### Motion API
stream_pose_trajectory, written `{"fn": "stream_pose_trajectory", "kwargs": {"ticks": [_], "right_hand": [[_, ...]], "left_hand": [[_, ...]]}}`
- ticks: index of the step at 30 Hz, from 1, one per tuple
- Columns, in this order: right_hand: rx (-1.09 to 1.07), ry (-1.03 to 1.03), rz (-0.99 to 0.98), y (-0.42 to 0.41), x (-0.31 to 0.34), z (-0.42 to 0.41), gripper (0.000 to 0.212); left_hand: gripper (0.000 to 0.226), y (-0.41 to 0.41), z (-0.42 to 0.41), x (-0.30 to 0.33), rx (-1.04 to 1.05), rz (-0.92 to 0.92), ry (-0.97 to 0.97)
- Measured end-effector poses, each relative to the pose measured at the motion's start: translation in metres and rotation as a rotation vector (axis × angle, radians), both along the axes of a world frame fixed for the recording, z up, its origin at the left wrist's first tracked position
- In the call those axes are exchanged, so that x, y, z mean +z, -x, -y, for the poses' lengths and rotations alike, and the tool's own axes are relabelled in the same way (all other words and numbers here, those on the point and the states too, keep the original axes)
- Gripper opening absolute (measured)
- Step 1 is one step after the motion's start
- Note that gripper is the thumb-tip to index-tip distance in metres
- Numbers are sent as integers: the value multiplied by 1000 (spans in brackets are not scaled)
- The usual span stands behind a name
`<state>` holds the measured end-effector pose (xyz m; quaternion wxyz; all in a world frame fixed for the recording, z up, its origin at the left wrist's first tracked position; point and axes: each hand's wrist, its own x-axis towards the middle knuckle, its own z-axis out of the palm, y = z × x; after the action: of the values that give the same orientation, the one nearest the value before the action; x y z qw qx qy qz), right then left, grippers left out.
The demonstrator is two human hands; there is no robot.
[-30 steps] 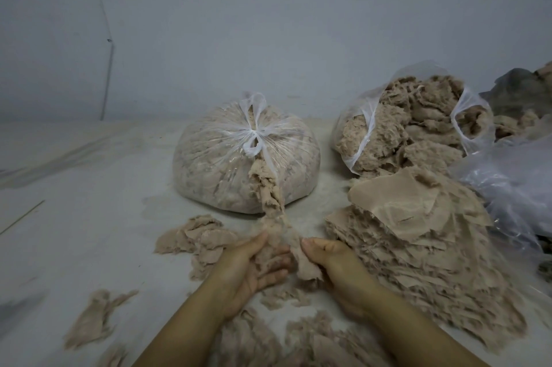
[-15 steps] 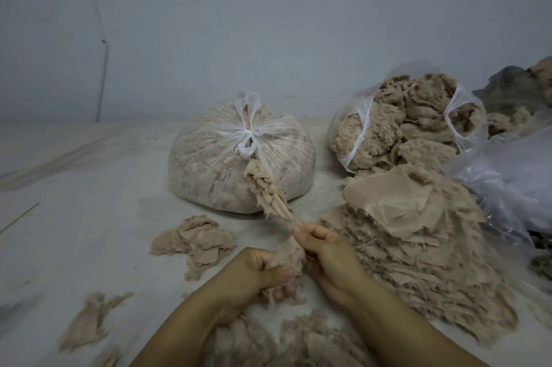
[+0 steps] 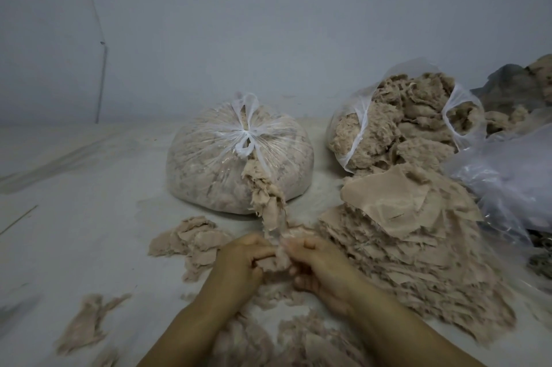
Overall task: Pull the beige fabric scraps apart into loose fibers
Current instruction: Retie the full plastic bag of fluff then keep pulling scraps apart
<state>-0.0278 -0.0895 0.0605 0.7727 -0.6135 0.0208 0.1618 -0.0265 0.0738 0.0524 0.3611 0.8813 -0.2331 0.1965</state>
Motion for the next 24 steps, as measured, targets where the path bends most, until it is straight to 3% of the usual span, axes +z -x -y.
{"fn": "stream_pose_trajectory", "kwargs": {"ticks": [2,5,8,10,13,17,20,24], "right_hand": [[-102,-37,2,-1,-2,3,9],[-183,-112,23,-3,-2,9,17],[-112,-228,12,-2,-2,8,8],[-45,-294,-78,-2,-1,8,22],[24,-161,-49,0,-3,7,15],[-99,-136,54,-2,-6,8,20],[-194,-79,146,-3,-3,8,22],[-316,-19,273,-3,0,12,21]], "left_hand": [[38,-1,-2,1,74,66,21],[25,-2,-5,4,126,151,77],[27,-2,-6,5,105,211,65],[27,-1,-4,4,65,244,35],[26,0,-3,1,35,279,-6],[24,-6,-9,-2,95,259,14],[15,-8,-16,-2,180,174,98],[23,-15,-31,2,282,-155,313]]}}
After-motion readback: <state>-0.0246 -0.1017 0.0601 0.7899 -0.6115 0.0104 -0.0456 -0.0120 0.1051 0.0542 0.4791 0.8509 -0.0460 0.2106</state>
